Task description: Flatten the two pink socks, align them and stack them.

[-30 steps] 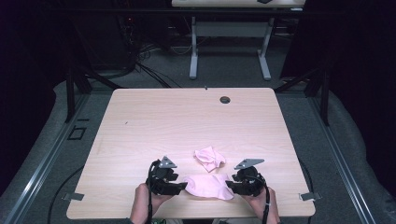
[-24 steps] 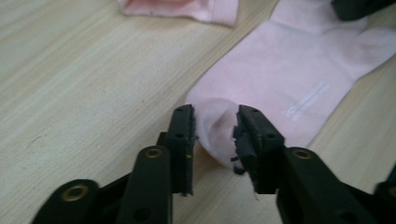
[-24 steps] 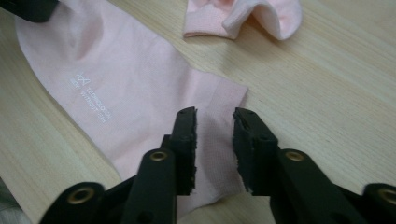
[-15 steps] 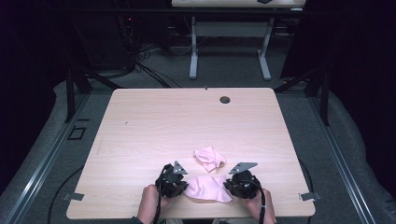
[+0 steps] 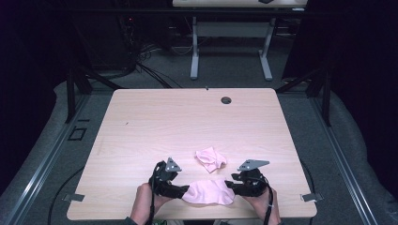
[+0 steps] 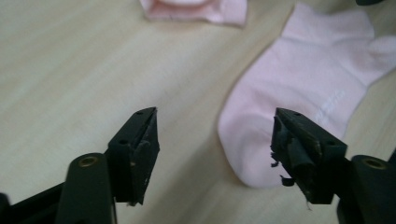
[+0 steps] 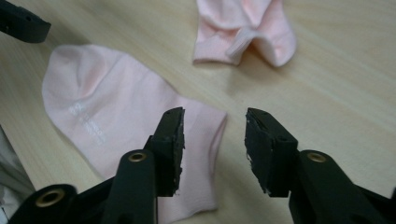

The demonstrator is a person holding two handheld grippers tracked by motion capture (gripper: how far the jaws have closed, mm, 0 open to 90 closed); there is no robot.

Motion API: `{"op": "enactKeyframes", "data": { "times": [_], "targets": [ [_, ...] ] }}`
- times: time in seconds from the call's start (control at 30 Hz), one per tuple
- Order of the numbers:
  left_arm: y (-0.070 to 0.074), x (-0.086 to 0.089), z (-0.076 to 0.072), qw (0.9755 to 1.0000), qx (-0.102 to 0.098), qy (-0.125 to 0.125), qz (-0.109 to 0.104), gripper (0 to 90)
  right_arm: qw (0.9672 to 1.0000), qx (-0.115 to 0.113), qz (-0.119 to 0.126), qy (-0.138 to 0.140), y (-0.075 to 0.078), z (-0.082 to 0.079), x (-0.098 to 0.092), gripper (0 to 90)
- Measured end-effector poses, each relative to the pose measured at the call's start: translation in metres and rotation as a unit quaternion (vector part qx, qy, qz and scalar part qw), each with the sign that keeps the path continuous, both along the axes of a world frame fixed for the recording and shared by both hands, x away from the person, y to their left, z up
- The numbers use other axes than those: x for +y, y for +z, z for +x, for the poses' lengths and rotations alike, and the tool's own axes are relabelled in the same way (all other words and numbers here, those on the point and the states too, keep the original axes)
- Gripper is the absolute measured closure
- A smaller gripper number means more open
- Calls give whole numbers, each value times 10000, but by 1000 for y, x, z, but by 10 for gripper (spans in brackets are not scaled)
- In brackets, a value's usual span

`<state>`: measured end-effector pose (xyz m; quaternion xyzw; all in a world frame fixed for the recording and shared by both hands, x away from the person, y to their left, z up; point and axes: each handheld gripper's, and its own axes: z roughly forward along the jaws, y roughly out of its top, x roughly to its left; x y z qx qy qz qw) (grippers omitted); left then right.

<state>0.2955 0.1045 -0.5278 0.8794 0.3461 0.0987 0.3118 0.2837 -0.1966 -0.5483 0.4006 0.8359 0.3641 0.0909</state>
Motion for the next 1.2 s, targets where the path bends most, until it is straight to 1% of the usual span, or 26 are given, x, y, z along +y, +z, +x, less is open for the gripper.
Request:
{"op": "enactKeyframes", "data": {
  "times": [0.03,0.07,0.1,0.23,0.27,0.33,0.4,0.43,0.47,0.5,0.57,0.6,0.63,0.67,0.7,0.73,0.77,0.8,0.83,0.9,0.97,1.03,1.1,1.13,1.17,1.2],
  "targets": [
    [0,0,0,10000,0,0,0,285,10000,0,0,0,0,0,0,544],
    [9,-1,11,9998,-166,-57,-73,269,9999,-83,77,-49,6,5,-4,505],
    [9,-1,11,9998,-166,-57,-73,253,9999,-83,77,-49,6,5,-4,505],
    [25,-8,33,9991,-404,-132,-75,241,9995,-207,190,-110,16,17,-9,491],
    [30,-14,43,9985,-466,-279,-100,242,9995,-220,222,-106,21,23,-10,491],
    [32,-18,47,9981,-532,-317,-45,248,9993,-251,244,-114,24,26,-9,491],
    [32,-29,57,9972,-557,-507,40,261,9992,-315,243,-93,28,32,-7,491],
    [31,-33,60,9969,-583,-523,108,274,9991,-337,255,-67,31,36,-5,491],
    [29,-43,69,9953,-539,-750,296,382,9990,-357,249,-26,33,43,0,486],
    [29,-43,69,9953,-539,-750,296,397,9990,-357,249,-26,33,43,0,486],
    [26,-54,76,9938,-521,-890,406,438,9990,-346,259,69,33,49,6,478],
    [24,-61,79,9919,-434,-1095,480,438,9991,-338,239,120,33,51,9,470],
    [19,-72,84,9891,-467,-1209,695,445,9993,-236,172,214,27,58,19,468],
    [14,-79,86,9867,-420,-1357,793,453,9995,-152,124,247,22,63,22,473],
    [14,-79,86,9867,-420,-1357,793,454,9995,-152,124,247,22,63,22,473],
    [10,-84,88,9854,-386,-1389,903,454,9997,-56,47,222,15,67,26,484],
    [0,-91,91,9809,-234,-1568,1124,476,9998,61,-66,169,5,73,28,533],
    [-3,-94,92,9799,-214,-1584,1197,482,9998,127,-138,120,-2,76,28,555],
    [-3,-94,92,9799,-214,-1584,1197,508,9998,127,-138,120,-2,76,28,555],
    [-10,-99,93,9775,-167,-1602,1359,544,9997,151,-132,115,-9,76,29,634],
    [-13,-101,94,9778,-142,-1615,1328,586,9996,172,-176,151,-14,76,29,699],
    [-20,-103,93,9775,-123,-1628,1338,689,9994,187,-222,172,-20,76,31,778],
    [-22,-102,93,9769,-98,-1664,1339,761,9992,238,-246,185,-21,77,32,799],
    [-24,-101,93,9789,-85,-1650,1199,761,9994,226,-191,189,-22,77,31,821],
    [-23,-99,94,9794,-92,-1648,1163,816,9994,227,-177,176,-22,77,31,831],
    [-24,-96,94,9821,-44,-1582,1021,858,9994,228,-163,184,-23,77,30,839]
  ]
}}
